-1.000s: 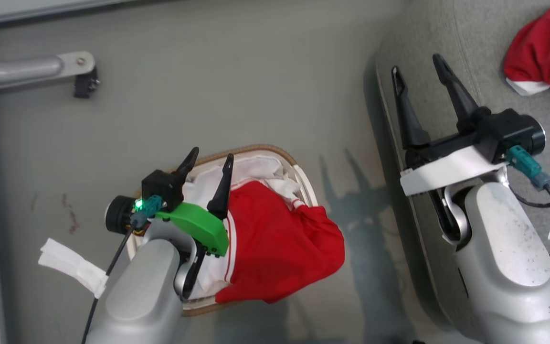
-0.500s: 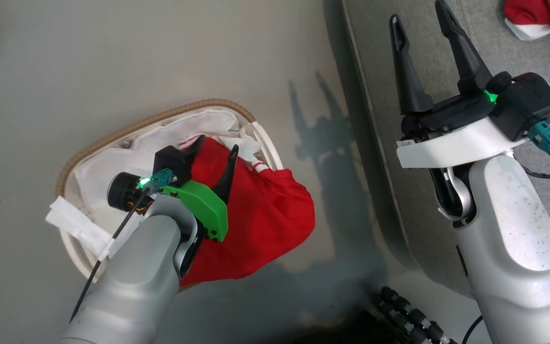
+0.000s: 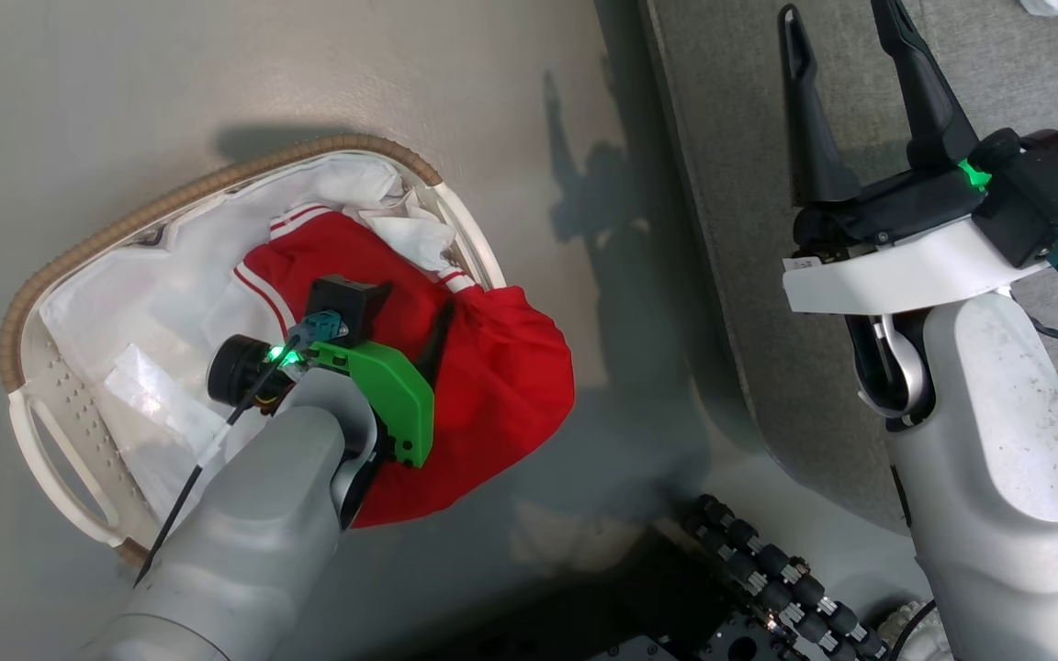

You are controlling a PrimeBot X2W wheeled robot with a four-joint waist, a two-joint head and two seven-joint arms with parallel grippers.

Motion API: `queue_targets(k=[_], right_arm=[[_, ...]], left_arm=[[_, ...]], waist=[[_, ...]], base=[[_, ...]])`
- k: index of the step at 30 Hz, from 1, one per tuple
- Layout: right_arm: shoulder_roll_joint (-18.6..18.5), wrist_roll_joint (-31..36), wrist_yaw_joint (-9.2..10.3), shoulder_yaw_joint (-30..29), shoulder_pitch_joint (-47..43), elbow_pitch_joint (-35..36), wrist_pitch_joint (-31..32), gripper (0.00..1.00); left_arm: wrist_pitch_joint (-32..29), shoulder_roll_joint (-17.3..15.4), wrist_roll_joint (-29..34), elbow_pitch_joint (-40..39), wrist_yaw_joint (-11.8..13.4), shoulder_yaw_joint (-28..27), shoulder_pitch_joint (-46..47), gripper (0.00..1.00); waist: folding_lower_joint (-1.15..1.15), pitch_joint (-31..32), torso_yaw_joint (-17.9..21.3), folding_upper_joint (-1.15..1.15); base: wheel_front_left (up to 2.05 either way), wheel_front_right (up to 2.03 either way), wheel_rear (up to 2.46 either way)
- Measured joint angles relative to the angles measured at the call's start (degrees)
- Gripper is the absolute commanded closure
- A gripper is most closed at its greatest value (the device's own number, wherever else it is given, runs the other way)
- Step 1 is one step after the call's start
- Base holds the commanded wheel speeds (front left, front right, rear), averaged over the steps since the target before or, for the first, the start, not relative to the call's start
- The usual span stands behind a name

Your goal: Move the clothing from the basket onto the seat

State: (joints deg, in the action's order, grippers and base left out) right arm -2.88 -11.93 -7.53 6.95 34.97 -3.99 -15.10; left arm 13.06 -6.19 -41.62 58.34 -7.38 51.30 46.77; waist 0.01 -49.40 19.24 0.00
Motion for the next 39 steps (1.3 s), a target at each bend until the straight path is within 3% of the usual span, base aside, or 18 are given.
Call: queue_targets(k=[16, 17, 18, 19, 28, 39], right_arm=[[0.0, 0.8, 0.0, -0.9, -0.3, 0.1, 0.0, 0.0], [0.0, 0.8, 0.0, -0.9, -0.3, 0.1, 0.0, 0.0], [0.0, 0.8, 0.0, -0.9, -0.3, 0.0, 0.0, 0.0], [0.0, 0.8, 0.0, -0.9, -0.2, 0.0, 0.0, 0.0], [0.0, 0.6, 0.0, -0.6, 1.1, -1.3, 0.0, 0.0], [0.1, 1.0, 0.0, 0.0, 1.1, -5.1, 0.0, 0.0]], left_arm=[[-5.6, -0.8, -10.3, 2.0, 0.0, 10.8, 2.0, 0.0], [-6.1, -1.0, -10.9, 2.0, 0.0, 11.4, 2.1, 0.22], [-6.6, -1.2, -11.4, 1.9, 0.0, 12.2, 2.1, 0.91], [-7.1, -1.3, -11.9, 1.9, 0.0, 12.8, 2.2, 1.0], [-6.0, -2.3, -16.6, 1.6, 0.0, 16.0, 2.6, 1.0], [-0.7, -2.1, -20.8, 1.2, 0.0, 18.6, -0.8, 1.0]], waist=[[0.0, -2.5, -1.8, 0.0], [0.0, -2.5, -1.9, 0.0], [-0.01, -2.5, -1.9, 0.0], [-0.01, -2.5, -2.0, 0.0], [0.0, -0.6, -1.9, 0.0], [-0.01, 7.3, -3.1, 0.0]], base=[[0.0, 0.0, 0.0], [0.0, 0.0, 0.0], [0.0, 0.0, 0.0], [0.0, 0.0, 0.0], [0.0, 0.0, 0.0], [0.0, 0.0, 0.0]])
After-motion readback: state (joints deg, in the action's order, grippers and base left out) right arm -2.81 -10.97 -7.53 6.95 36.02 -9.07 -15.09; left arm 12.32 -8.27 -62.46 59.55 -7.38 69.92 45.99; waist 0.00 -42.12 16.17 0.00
